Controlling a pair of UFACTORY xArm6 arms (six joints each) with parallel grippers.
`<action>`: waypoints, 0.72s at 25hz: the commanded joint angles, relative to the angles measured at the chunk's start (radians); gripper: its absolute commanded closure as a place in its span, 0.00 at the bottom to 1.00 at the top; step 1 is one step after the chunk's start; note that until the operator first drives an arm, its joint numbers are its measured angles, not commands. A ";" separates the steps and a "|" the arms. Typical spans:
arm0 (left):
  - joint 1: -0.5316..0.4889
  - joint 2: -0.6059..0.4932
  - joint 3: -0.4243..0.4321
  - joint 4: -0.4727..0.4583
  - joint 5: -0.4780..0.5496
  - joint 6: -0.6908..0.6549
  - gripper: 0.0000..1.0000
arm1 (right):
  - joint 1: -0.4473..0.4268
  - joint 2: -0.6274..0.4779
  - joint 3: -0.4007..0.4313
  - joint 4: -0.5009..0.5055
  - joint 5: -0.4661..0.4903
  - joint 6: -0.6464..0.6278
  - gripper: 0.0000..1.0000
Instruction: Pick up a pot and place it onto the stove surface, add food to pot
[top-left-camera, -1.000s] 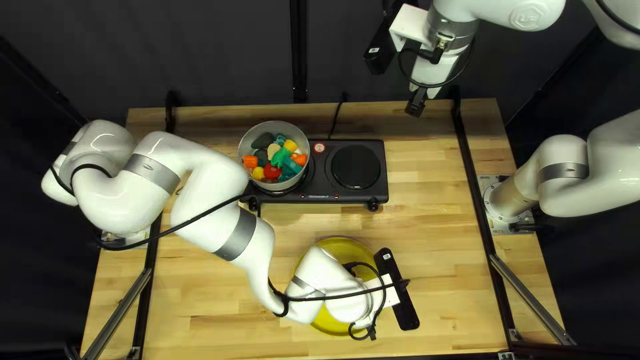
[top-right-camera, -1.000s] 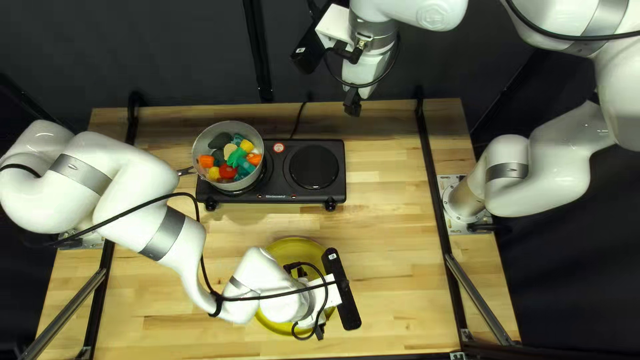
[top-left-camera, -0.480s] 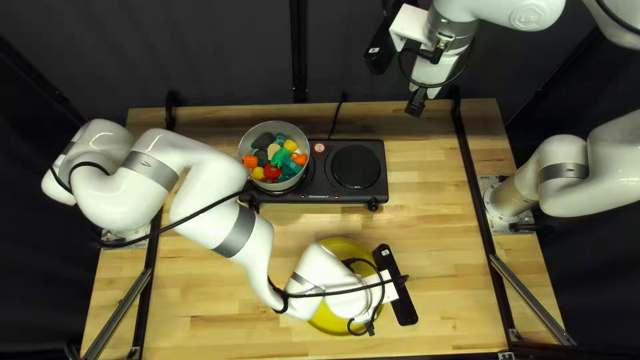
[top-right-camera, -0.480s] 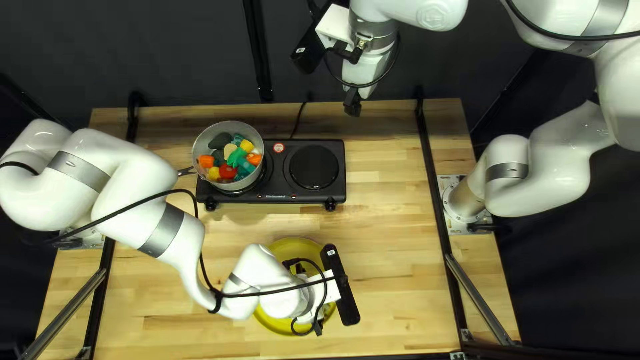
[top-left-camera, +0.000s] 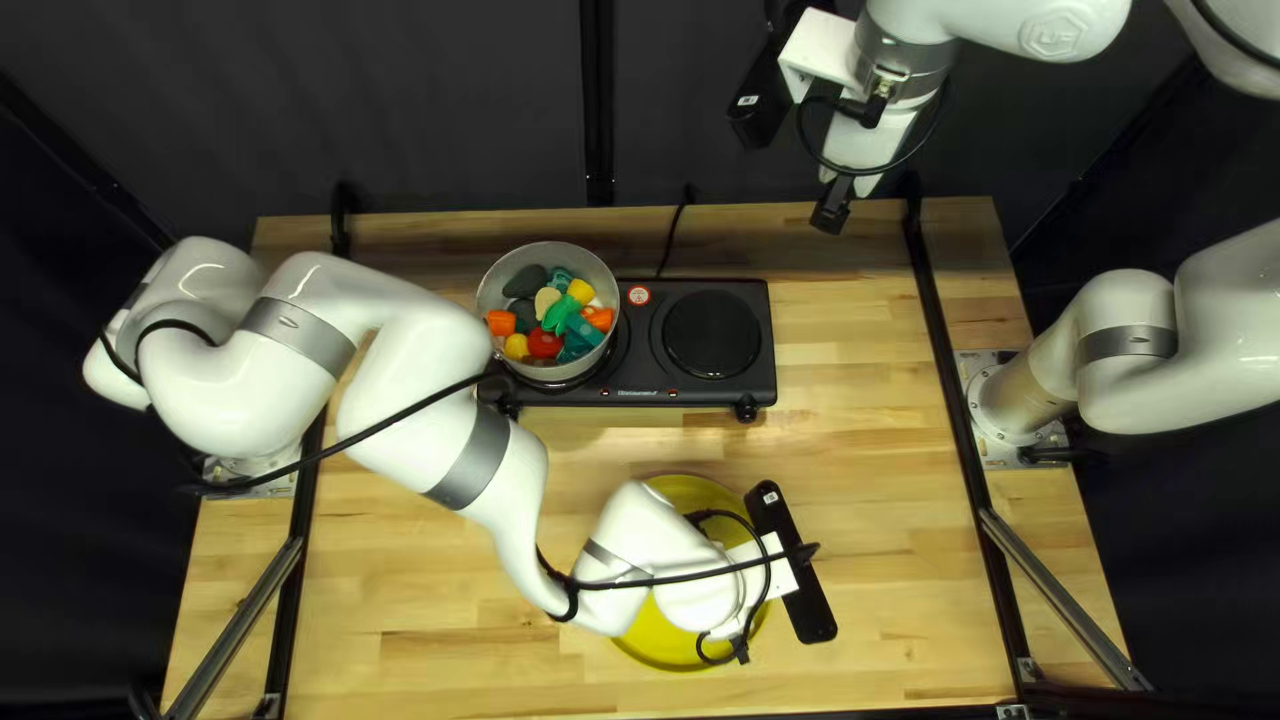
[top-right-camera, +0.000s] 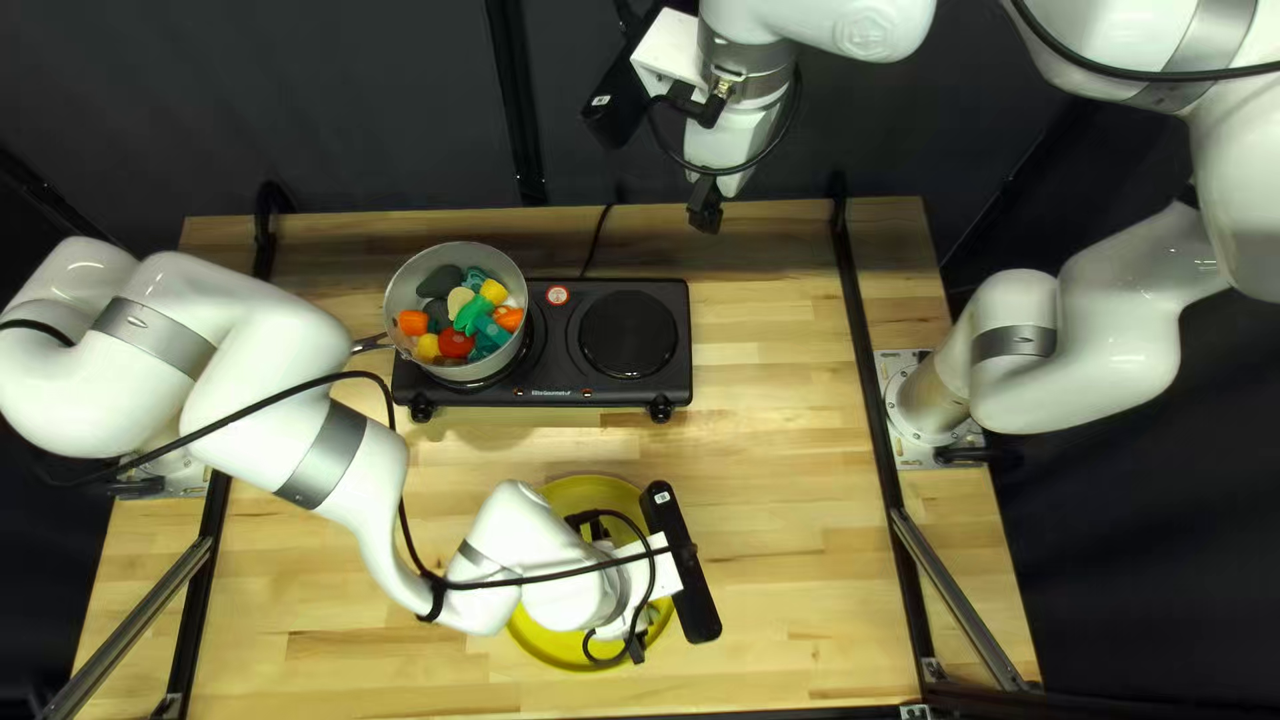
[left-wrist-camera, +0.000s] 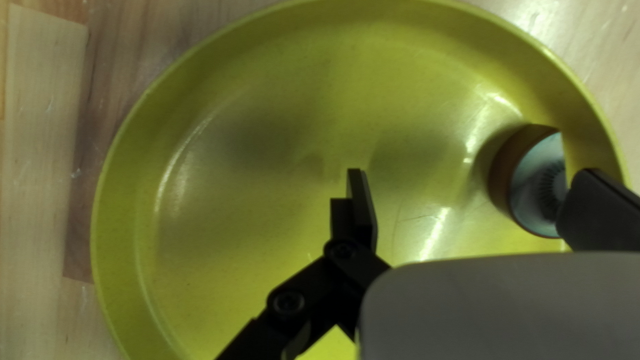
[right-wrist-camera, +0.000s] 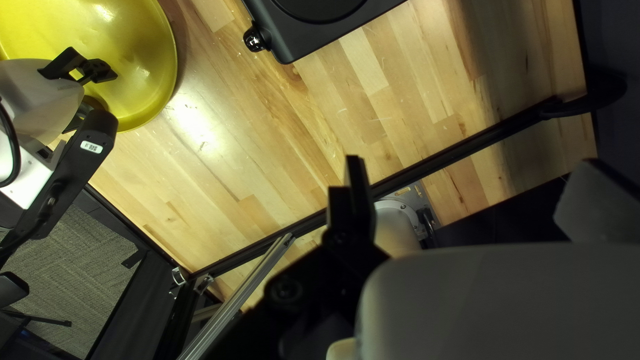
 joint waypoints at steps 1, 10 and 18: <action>-0.003 0.016 -0.021 0.000 0.003 0.004 0.00 | 0.000 0.000 0.000 0.000 0.000 0.000 0.00; -0.002 0.014 0.007 -0.005 -0.032 0.005 0.00 | 0.000 0.000 0.000 0.000 0.000 0.000 0.00; 0.005 0.006 0.032 -0.009 -0.045 0.003 0.00 | 0.000 0.000 0.000 0.000 0.000 0.000 0.00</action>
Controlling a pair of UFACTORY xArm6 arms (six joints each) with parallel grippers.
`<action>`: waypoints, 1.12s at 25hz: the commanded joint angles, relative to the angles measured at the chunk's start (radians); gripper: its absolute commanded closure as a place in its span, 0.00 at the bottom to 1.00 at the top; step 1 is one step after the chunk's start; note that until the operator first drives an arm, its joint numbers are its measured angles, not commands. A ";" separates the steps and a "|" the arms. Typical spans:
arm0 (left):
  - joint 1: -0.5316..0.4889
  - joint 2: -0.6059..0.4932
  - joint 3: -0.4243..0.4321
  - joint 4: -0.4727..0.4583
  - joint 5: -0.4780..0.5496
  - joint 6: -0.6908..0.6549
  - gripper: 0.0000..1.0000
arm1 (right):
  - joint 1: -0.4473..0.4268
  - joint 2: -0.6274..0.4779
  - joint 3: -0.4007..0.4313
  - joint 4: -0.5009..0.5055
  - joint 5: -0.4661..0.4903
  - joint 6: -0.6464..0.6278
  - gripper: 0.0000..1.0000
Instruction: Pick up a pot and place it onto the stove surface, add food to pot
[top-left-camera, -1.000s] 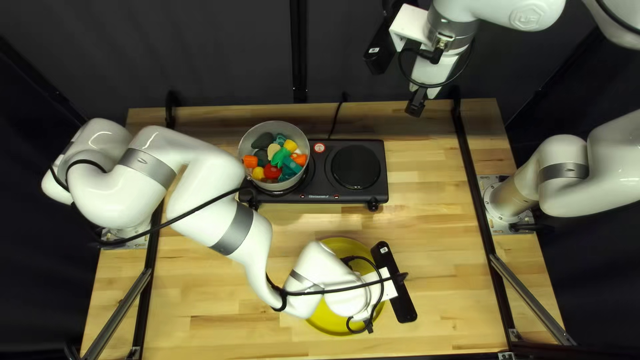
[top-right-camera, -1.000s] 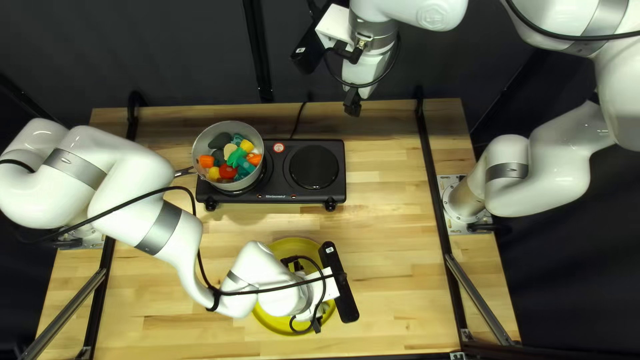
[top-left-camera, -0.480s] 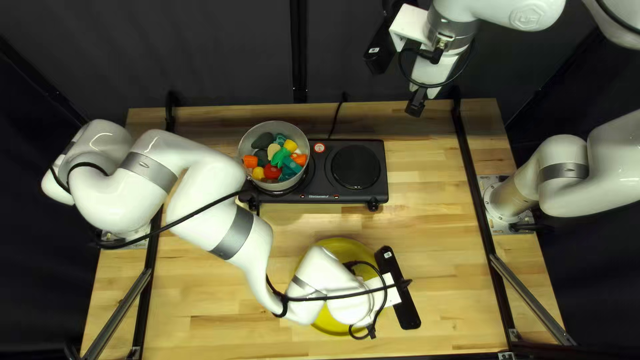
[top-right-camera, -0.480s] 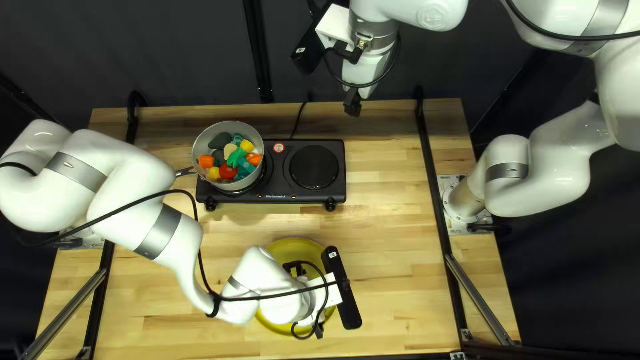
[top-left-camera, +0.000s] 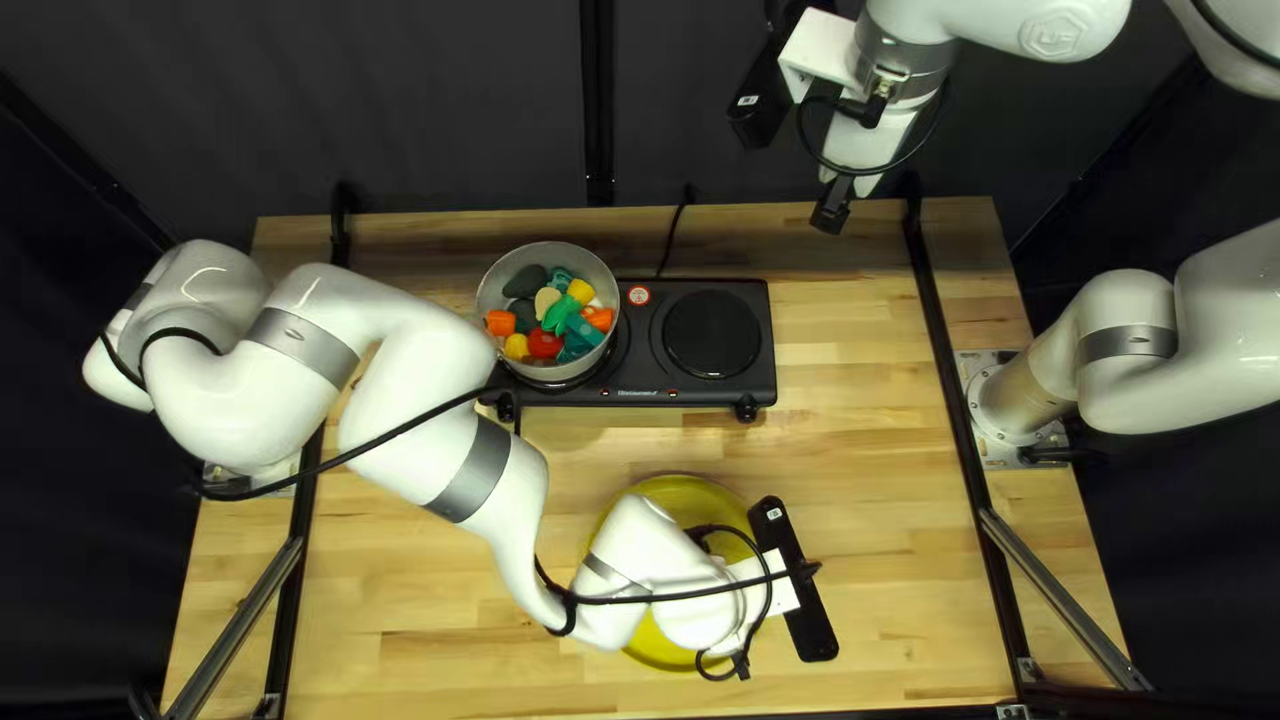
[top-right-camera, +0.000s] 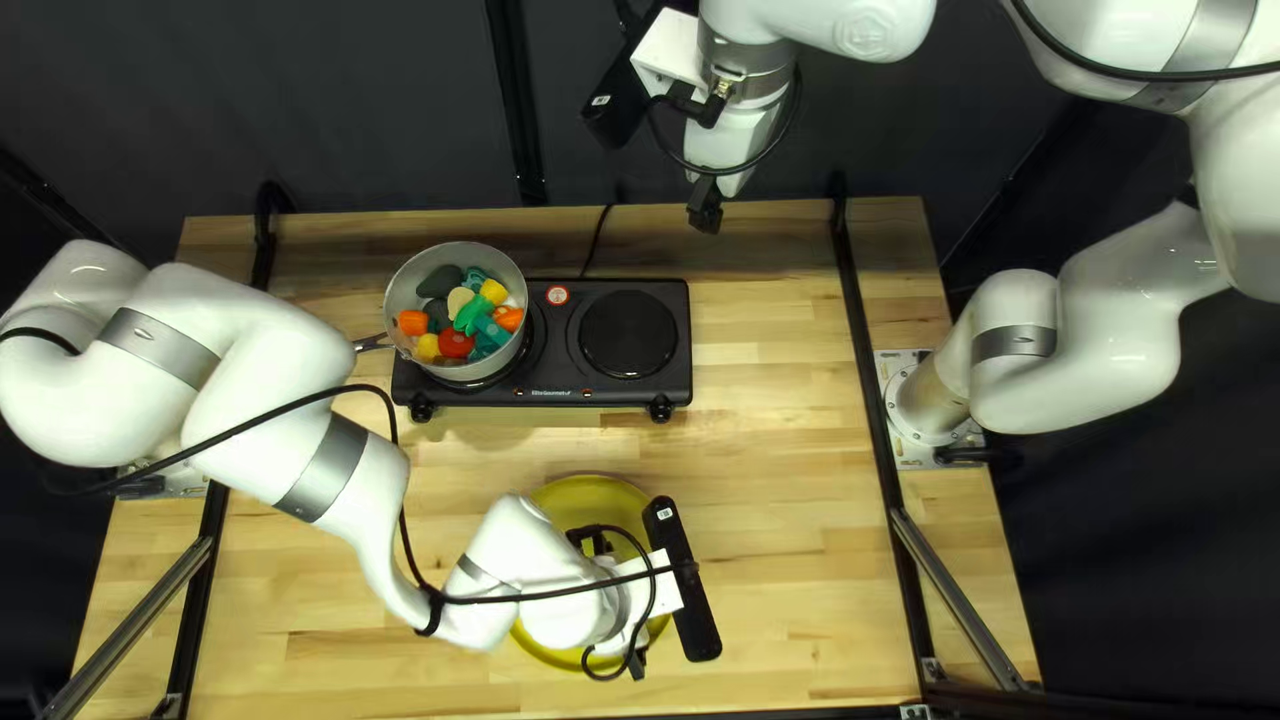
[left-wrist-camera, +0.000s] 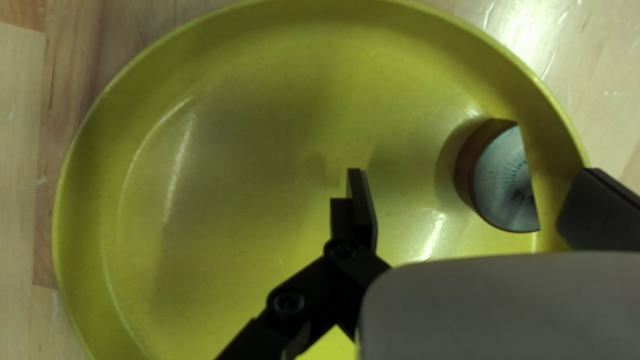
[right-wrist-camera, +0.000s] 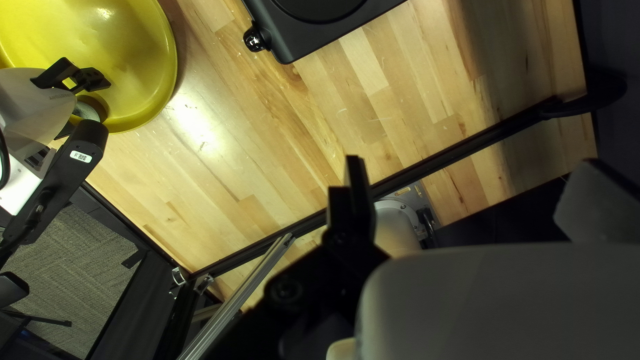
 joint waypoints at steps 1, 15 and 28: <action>0.005 -0.002 0.010 -0.003 -0.007 0.001 0.00 | 0.000 0.000 0.000 0.000 0.000 0.000 0.00; 0.044 -0.020 0.059 -0.024 -0.043 0.045 0.00 | 0.000 0.000 0.000 0.000 0.000 0.000 0.00; 0.034 -0.027 0.060 -0.030 -0.051 0.059 0.00 | 0.000 0.000 0.000 0.000 0.000 0.000 0.00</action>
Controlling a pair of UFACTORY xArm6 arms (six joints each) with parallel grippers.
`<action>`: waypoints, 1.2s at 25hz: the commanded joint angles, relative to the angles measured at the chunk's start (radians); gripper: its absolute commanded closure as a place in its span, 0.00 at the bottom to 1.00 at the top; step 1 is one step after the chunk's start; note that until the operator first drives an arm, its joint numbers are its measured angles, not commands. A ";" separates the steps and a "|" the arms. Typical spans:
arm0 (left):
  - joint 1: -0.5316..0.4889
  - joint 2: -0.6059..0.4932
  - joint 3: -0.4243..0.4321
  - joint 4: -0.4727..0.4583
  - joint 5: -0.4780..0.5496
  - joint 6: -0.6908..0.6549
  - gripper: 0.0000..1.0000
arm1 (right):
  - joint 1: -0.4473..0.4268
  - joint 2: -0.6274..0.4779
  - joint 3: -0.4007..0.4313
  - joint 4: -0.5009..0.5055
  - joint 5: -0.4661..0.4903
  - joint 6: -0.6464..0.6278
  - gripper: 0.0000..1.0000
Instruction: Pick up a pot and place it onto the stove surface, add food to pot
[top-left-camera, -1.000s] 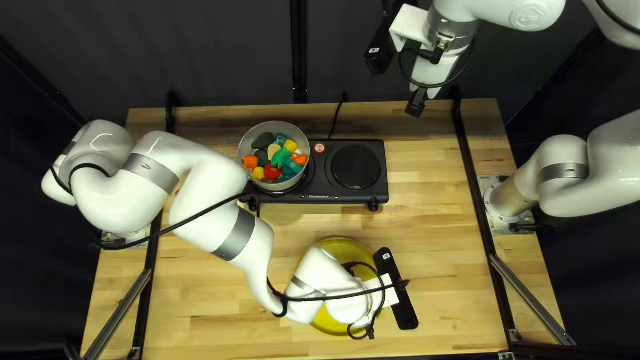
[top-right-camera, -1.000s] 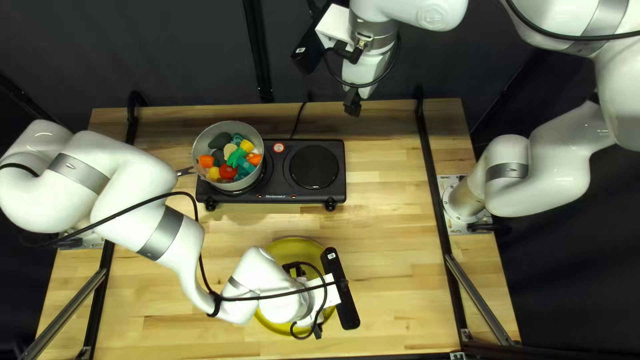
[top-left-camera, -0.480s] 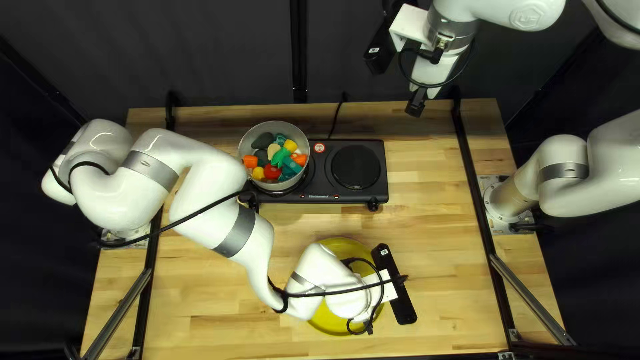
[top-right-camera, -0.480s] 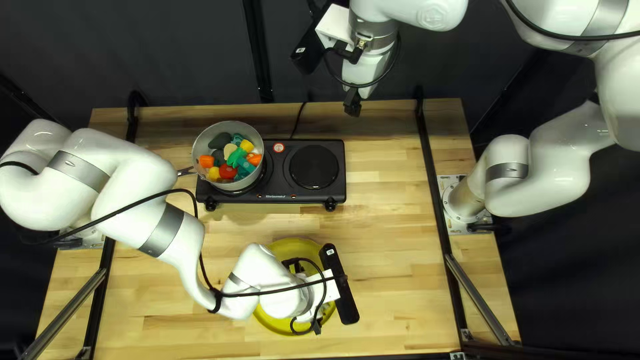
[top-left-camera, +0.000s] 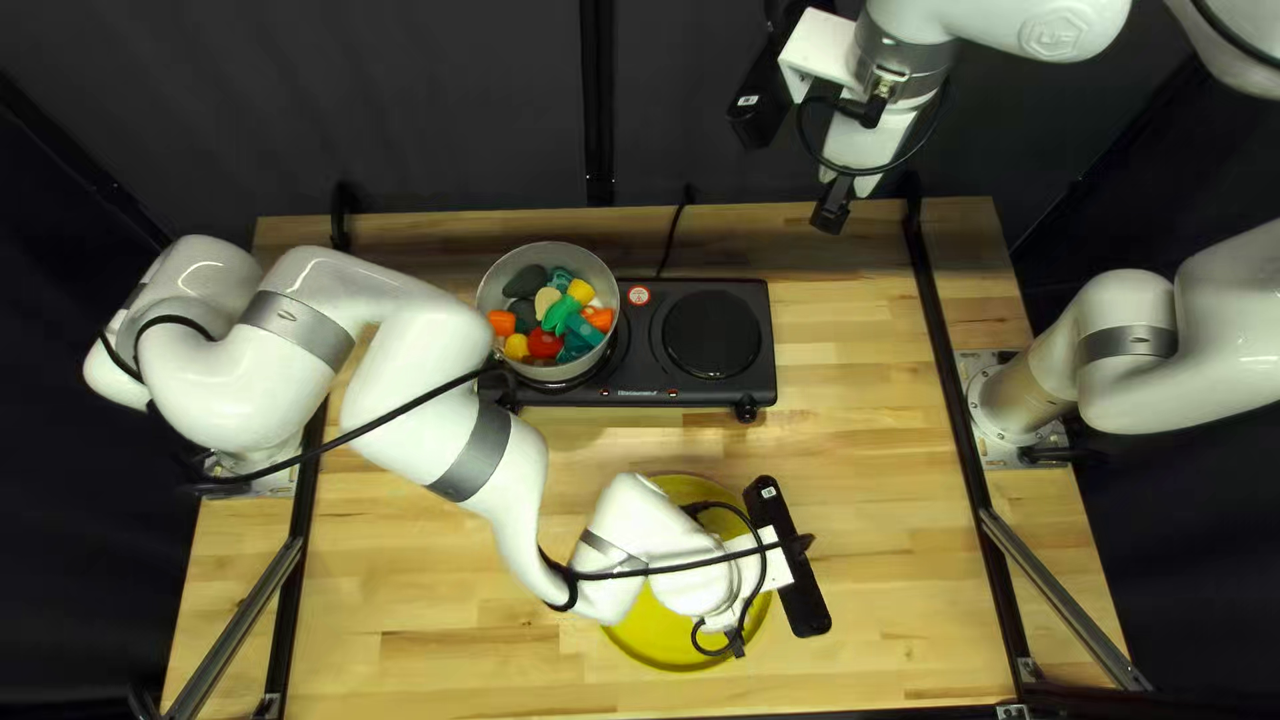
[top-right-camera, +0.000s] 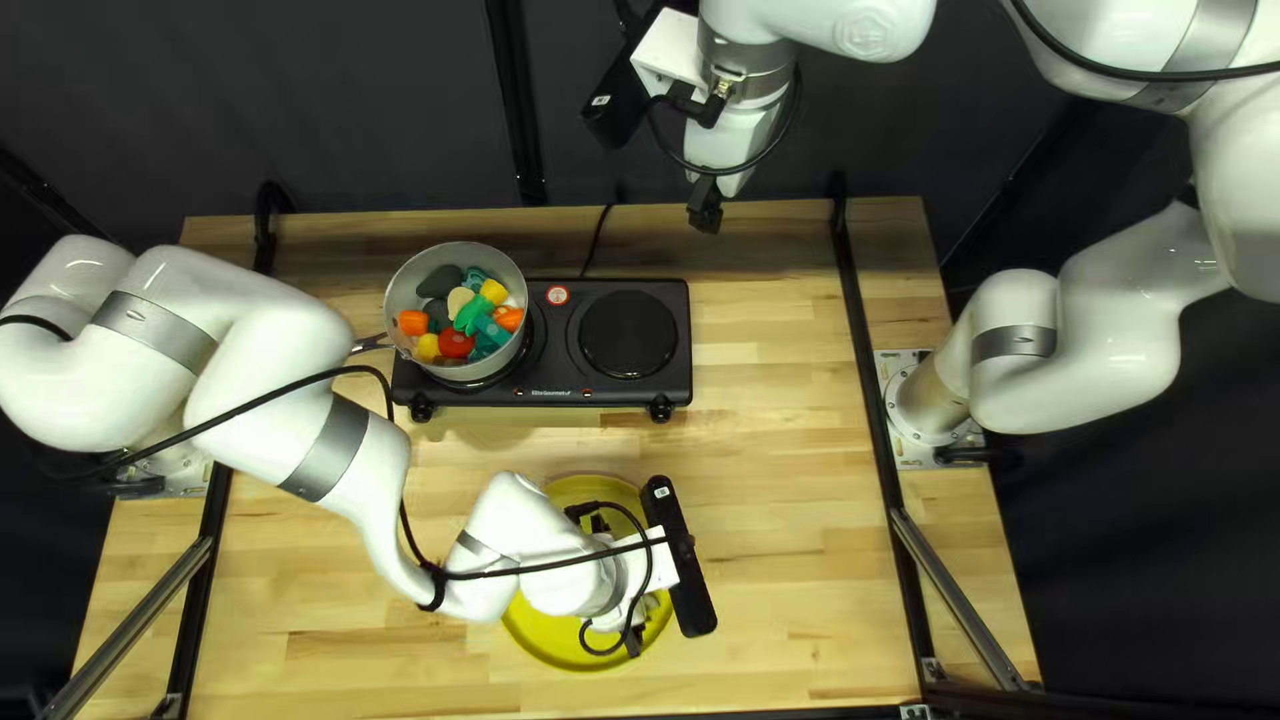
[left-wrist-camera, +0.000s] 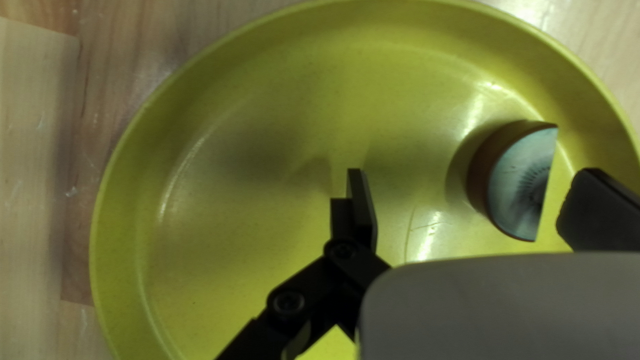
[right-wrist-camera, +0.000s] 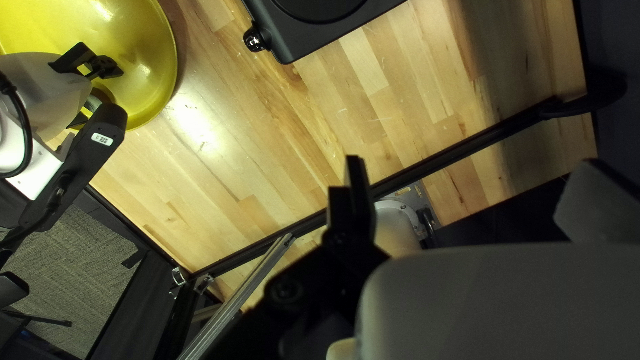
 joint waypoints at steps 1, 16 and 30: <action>0.000 0.000 0.000 0.000 0.000 0.000 0.00 | 0.000 0.000 0.000 0.000 0.000 0.000 0.00; 0.000 0.000 0.000 0.000 0.000 0.000 1.00 | 0.000 0.000 0.000 0.000 0.000 0.000 0.00; 0.013 -0.256 0.248 0.083 0.032 -0.064 1.00 | 0.000 0.000 0.000 0.000 0.000 0.000 0.00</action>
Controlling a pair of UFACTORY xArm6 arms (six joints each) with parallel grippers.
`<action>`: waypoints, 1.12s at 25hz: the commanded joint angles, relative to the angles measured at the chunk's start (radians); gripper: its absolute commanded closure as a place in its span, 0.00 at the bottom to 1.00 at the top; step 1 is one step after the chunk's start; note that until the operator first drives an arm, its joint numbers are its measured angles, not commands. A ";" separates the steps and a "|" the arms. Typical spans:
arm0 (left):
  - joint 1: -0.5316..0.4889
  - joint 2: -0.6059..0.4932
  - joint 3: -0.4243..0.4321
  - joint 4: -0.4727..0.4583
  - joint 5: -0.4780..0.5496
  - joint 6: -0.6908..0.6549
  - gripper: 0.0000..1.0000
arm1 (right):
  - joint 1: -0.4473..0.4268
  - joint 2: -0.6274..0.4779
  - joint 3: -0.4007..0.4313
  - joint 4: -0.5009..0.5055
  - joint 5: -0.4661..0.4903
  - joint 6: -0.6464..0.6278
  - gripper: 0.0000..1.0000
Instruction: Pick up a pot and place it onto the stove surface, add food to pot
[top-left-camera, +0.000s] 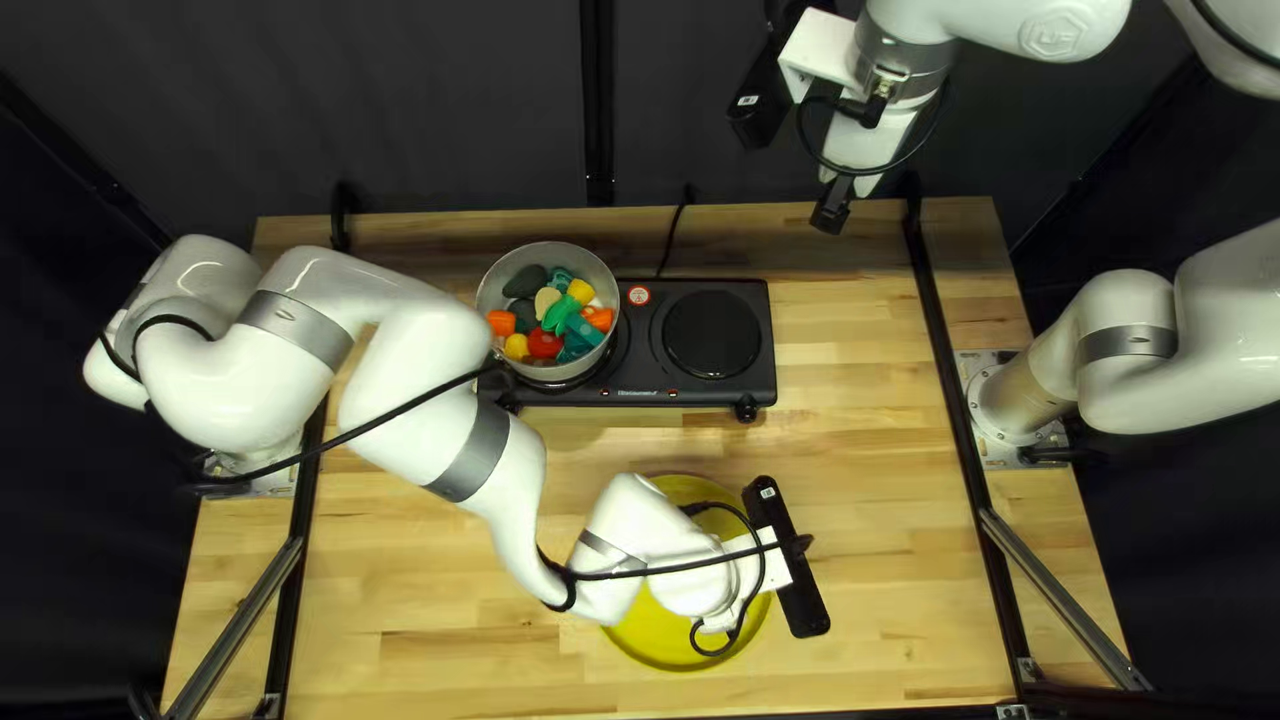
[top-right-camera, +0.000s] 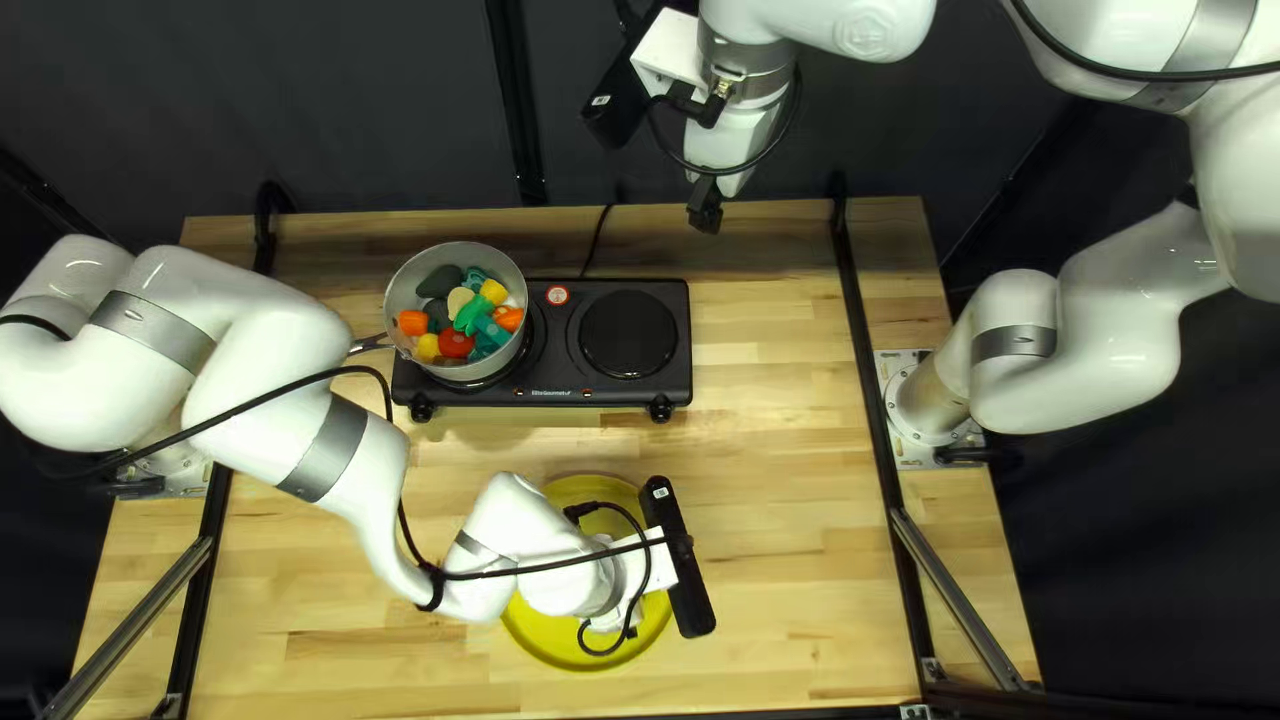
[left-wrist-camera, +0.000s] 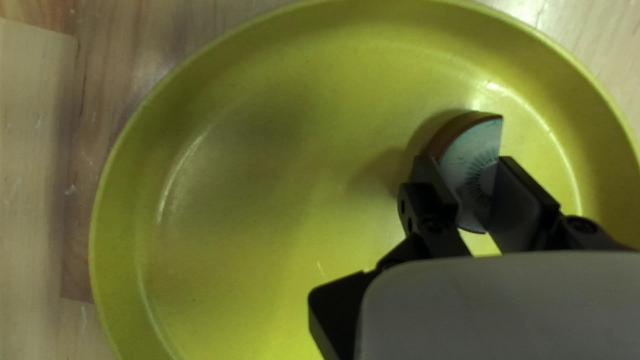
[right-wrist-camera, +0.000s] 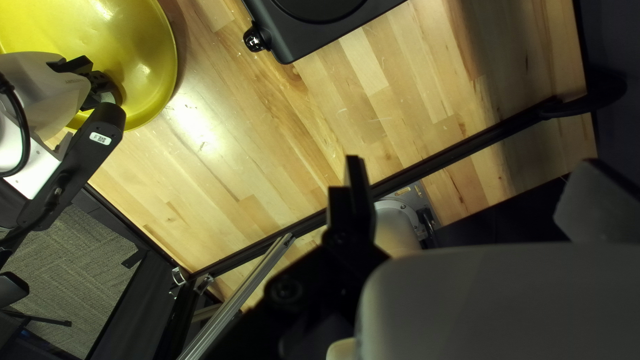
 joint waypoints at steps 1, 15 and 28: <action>0.008 -0.164 0.135 0.059 0.060 -0.047 1.00 | 0.000 0.000 0.000 0.000 0.000 0.000 0.00; 0.128 -0.803 0.534 0.121 0.414 -0.044 1.00 | 0.000 0.000 0.000 0.000 0.000 0.000 0.00; 0.424 -0.968 0.667 0.096 0.474 0.089 1.00 | 0.000 0.000 0.000 0.000 0.000 0.000 0.00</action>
